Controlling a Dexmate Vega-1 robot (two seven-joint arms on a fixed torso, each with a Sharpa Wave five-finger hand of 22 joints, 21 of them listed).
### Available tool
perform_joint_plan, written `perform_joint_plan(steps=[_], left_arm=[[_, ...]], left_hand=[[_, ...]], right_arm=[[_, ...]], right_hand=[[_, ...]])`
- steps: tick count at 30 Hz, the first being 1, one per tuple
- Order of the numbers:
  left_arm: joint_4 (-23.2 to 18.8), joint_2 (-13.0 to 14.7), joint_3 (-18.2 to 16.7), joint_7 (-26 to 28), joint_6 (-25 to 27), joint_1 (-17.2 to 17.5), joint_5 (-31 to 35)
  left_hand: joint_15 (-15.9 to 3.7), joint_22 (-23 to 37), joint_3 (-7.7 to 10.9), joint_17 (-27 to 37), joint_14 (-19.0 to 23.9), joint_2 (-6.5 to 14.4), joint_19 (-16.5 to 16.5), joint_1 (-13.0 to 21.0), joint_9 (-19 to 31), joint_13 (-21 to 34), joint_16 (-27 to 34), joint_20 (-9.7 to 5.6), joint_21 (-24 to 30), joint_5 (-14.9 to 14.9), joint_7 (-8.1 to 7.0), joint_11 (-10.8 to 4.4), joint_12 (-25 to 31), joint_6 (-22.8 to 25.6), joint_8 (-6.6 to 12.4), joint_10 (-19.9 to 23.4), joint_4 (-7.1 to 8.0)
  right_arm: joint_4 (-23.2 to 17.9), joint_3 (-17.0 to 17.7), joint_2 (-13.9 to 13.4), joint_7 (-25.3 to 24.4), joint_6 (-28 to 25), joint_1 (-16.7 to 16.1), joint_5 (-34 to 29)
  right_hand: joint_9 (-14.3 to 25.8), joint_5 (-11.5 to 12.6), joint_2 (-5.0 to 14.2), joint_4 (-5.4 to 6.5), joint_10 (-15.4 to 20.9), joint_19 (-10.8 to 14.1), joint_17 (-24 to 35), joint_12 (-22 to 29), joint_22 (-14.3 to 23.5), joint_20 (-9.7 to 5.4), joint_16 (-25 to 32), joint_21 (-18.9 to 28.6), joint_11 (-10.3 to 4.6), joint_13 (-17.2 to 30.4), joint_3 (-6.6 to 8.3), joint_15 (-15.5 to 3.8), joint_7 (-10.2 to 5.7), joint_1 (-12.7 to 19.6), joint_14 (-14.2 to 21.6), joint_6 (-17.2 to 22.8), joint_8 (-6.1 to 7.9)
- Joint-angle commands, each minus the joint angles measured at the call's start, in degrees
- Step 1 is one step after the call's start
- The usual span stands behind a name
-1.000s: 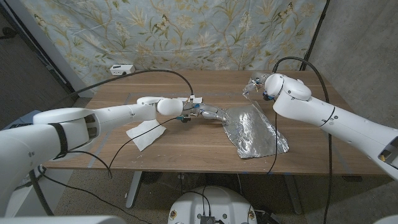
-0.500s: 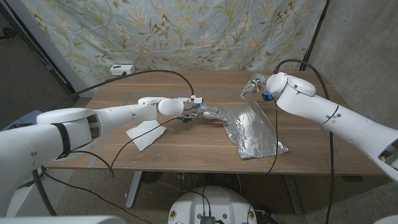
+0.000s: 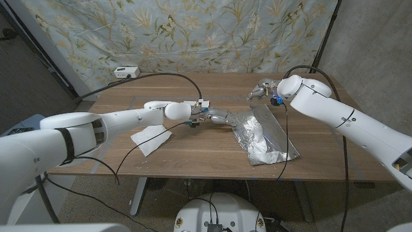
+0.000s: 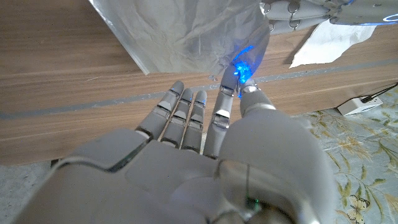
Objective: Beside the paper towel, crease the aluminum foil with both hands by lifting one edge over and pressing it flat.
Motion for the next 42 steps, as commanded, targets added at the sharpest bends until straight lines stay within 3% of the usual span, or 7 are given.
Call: perform_joint_plan(steps=[1,18,29,42], left_arm=[[-1.68,0.82,-0.21,-0.74,1.09,0.25,-0.45],[-11.26,5.66,-1.0,0.54,4.84,-0.62,-0.43],[-15.68,8.38,-1.36,1.31,5.96,-1.76,-0.27],[-17.96,9.91,-1.66,2.26,7.04,-2.32,-0.39]], left_hand=[[0.2,0.33,0.26,0.21,0.34,0.21,-4.97,0.57,1.98,0.35,0.01,0.08,0.23,-0.21,1.27,1.88,0.43,0.93,0.56,1.45,-0.48],[0.3,0.33,0.48,0.22,0.27,0.3,-4.95,1.09,2.0,0.36,-0.03,0.2,0.17,-0.18,1.3,1.95,0.33,0.66,0.49,0.99,-0.95],[0.41,0.33,0.58,0.23,0.25,0.32,-4.91,1.44,2.02,0.37,-0.04,0.3,0.15,-0.17,1.4,1.97,0.25,0.29,0.39,0.52,-1.26],[0.42,0.34,0.59,0.23,0.3,0.26,-4.85,1.71,2.04,0.39,-0.02,0.39,0.14,-0.19,1.46,1.86,0.21,-0.13,0.3,0.13,-1.54]], right_arm=[[1.61,2.41,0.29,-1.75,2.29,-1.91,5.25],[3.22,4.39,-0.2,-2.99,5.25,-3.69,8.73],[3.92,4.89,-0.27,-3.36,6.18,-4.06,9.81],[4.54,5.23,-0.56,-3.63,6.79,-4.08,10.35]], right_hand=[[0.24,-0.3,0.23,0.73,-0.47,-0.21,0.21,-0.23,0.32,0.63,-0.34,0.05,0.46,0.27,-0.9,0.73,0.26,-1.86,-0.14,-1.28,-0.57],[0.02,-0.2,0.43,1.91,-1.52,-1.08,0.3,-0.28,0.32,0.75,-0.68,-0.25,0.65,0.33,-2.27,1.04,0.6,-4.94,-0.96,-3.86,-1.99],[-0.17,0.04,-0.29,1.26,-1.83,-1.12,0.07,-0.21,0.3,1.06,-0.89,-0.24,0.95,0.33,-2.67,1.4,0.93,-4.92,-1.16,-4.81,-2.62],[-0.29,0.19,-0.02,1.11,-1.94,-1.25,0.06,-0.13,0.3,0.97,-0.92,-0.26,0.84,0.33,-2.73,1.33,0.9,-5.02,-1.26,-4.95,-2.86]])
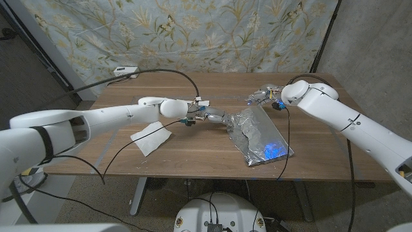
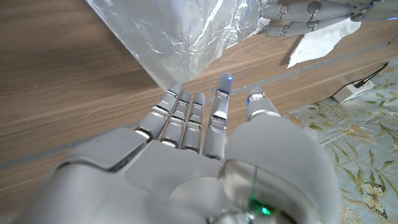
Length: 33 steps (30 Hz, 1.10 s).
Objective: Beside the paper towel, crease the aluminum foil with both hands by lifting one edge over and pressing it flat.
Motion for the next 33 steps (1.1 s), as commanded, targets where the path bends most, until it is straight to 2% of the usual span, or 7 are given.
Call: perform_joint_plan(steps=[1,12,33], left_arm=[[-2.98,1.76,-0.52,1.27,0.77,-0.72,-0.42],[-2.85,1.8,-0.55,1.57,-0.07,-0.97,-0.61],[1.52,-1.85,-0.17,2.45,-2.78,-2.08,0.67]], left_hand=[[0.4,0.17,0.13,0.08,0.28,0.03,-4.86,0.45,0.04,0.11,-0.04,0.4,0.31,-0.19,0.03,-0.12,-0.21,-0.38,-0.03,-0.24,-0.28],[0.41,0.18,0.11,0.09,0.42,-0.01,-4.72,0.66,0.06,0.12,0.01,0.46,0.33,-0.2,-0.1,-0.2,-0.09,-0.56,-0.01,-0.2,-0.5],[0.37,0.18,0.01,0.1,0.49,-0.08,-4.63,1.07,0.09,0.15,-0.01,0.35,0.3,-0.2,-0.25,-0.03,-0.15,-1.85,-0.27,-0.95,-0.95]], right_arm=[[0.66,0.36,-0.23,-0.24,0.81,-0.12,0.76],[0.39,0.72,-0.48,-0.64,0.63,-0.42,0.95],[-1.07,2.86,-1.73,-2.09,0.17,-2.39,2.39]], right_hand=[[0.13,0.2,-0.02,-0.15,-0.2,-0.24,0.19,-0.13,0.3,0.0,-0.02,-0.26,0.15,0.06,0.1,0.01,-0.07,0.1,0.09,-0.17,-0.22],[0.05,0.25,0.14,-0.31,-0.21,-0.28,0.16,-0.06,0.3,-0.04,-0.01,-0.26,0.14,0.06,0.05,0.02,-0.01,0.07,0.11,-0.07,-0.32],[-0.13,0.31,0.49,-0.76,-0.27,-0.2,0.11,0.03,0.3,-0.15,-0.04,-0.19,0.3,0.06,0.03,0.01,0.04,0.19,0.03,0.26,-0.47]])
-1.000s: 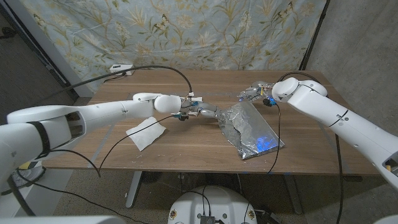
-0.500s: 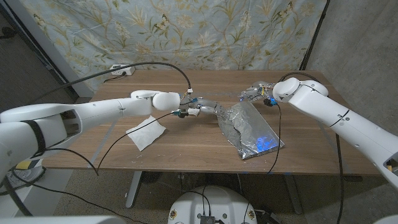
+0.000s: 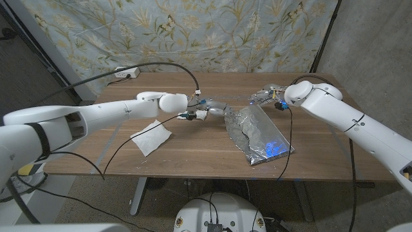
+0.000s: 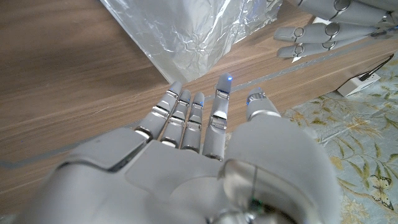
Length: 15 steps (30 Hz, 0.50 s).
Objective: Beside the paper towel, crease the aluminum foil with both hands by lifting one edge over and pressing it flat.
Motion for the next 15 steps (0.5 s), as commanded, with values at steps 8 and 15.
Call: perform_joint_plan(steps=[8,15], left_arm=[[3.1,-2.64,0.6,0.06,-1.54,-0.9,0.85],[4.39,-3.29,0.94,-0.15,-1.73,-0.91,1.13]], left_hand=[[0.04,0.17,0.05,0.1,0.18,-0.08,-4.59,0.74,0.08,0.17,-0.02,0.34,0.3,-0.2,-0.06,-0.02,-0.1,-0.69,-0.28,-0.4,-0.54],[0.05,0.17,0.02,0.1,0.2,-0.07,-4.5,0.85,0.08,0.18,-0.03,0.32,0.32,-0.2,0.03,0.06,-0.02,-0.82,-0.24,-0.36,-0.65]], right_arm=[[-0.85,1.81,-1.1,-1.21,-0.01,-1.62,1.33],[-0.76,1.81,-1.42,-1.28,0.32,-1.72,1.43]], right_hand=[[-0.06,0.28,0.73,-0.66,0.0,-0.24,0.08,0.09,0.3,-0.14,-0.04,-0.19,-0.13,0.06,0.13,-0.05,0.91,0.34,-0.01,-0.99,-0.76],[-0.37,0.23,0.87,-0.97,-0.31,-0.27,0.08,0.04,0.3,-0.18,-0.04,-0.18,-0.21,0.04,0.09,-0.11,1.24,0.44,-0.08,-2.35,-1.65]])
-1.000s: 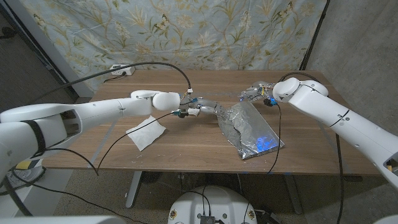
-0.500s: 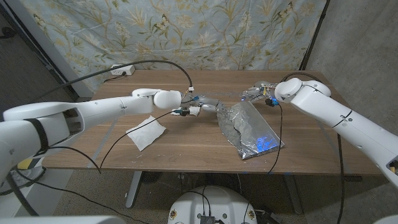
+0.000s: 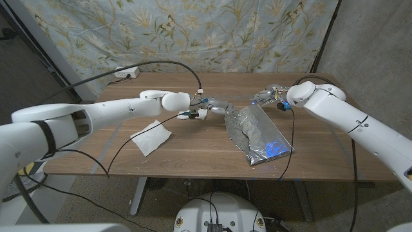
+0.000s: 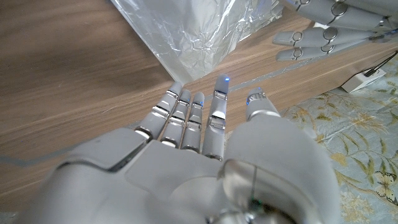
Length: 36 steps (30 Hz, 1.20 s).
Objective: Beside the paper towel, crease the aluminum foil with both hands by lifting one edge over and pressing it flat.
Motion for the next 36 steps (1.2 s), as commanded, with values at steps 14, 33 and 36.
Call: perform_joint_plan(steps=[14,33,36], left_arm=[[8.14,-4.46,0.77,0.81,-3.67,-0.02,1.05],[18.52,-10.17,0.92,0.76,-9.5,-0.53,2.37],[18.72,-10.43,1.09,1.13,-9.63,-0.66,3.21]], left_hand=[[-0.13,0.18,0.02,0.11,0.36,-0.12,-4.2,1.09,0.08,0.2,-0.02,0.3,0.39,-0.22,0.24,0.21,-0.17,-1.51,-0.47,-1.32,-0.78],[-0.25,0.2,-0.11,0.11,0.5,-0.09,-3.99,1.29,0.08,0.21,-0.02,0.28,0.43,-0.22,0.3,0.26,0.0,-1.37,-0.17,-1.38,-0.98],[-0.23,0.2,-0.14,0.11,0.5,-0.09,-3.99,1.31,0.08,0.21,-0.03,0.27,0.42,-0.22,0.32,0.28,0.05,-1.35,-0.14,-1.31,-1.0]], right_arm=[[3.22,0.54,-0.68,1.72,6.19,-0.14,1.38],[3.88,2.59,-0.4,-0.84,7.17,-2.02,2.2],[3.8,2.94,-0.36,-1.3,7.22,-2.42,2.48]], right_hand=[[-0.49,0.16,1.17,-0.6,-1.4,-0.81,0.15,-0.2,0.29,-0.7,-0.31,-0.42,-0.9,0.18,0.13,-0.91,-0.71,0.07,-1.07,-2.29,-1.57],[-0.78,0.0,1.94,-0.28,-1.71,-1.16,0.31,-0.08,0.29,-0.97,-0.22,-0.45,-1.17,0.19,-0.03,-1.16,-0.88,-0.71,-1.35,-3.4,-2.21],[-0.83,-0.06,2.23,0.03,-1.74,-1.22,0.39,-0.04,0.29,-1.04,-0.15,-0.44,-1.19,0.19,-0.13,-1.19,-0.96,-1.21,-1.34,-3.65,-2.32]])
